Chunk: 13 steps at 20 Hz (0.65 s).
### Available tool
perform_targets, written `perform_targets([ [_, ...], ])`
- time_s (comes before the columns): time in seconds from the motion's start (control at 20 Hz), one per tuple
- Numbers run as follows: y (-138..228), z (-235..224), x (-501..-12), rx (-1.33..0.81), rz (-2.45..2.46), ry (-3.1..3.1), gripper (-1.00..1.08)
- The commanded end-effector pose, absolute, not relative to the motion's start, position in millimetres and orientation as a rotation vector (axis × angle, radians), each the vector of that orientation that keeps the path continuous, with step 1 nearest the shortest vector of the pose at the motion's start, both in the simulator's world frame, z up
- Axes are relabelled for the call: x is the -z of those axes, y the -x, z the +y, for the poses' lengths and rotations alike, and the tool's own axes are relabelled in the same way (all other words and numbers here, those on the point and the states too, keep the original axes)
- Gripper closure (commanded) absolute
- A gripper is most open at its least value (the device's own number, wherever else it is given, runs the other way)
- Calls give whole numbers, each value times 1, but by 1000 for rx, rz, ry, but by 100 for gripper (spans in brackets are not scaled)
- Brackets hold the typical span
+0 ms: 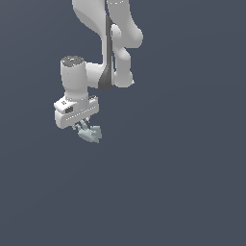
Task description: Pick up the object and move it to a goal position.
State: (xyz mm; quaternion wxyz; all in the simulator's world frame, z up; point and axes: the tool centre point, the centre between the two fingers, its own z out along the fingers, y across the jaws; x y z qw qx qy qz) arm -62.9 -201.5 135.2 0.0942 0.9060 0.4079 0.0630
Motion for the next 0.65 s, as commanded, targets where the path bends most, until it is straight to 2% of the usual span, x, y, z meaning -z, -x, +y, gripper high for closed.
perform_targets([
  [0.0, 68, -218, -138, -188, 1213, -2687, 108],
  [0.6, 77, -252, -145, -188, 1213, -2687, 108],
])
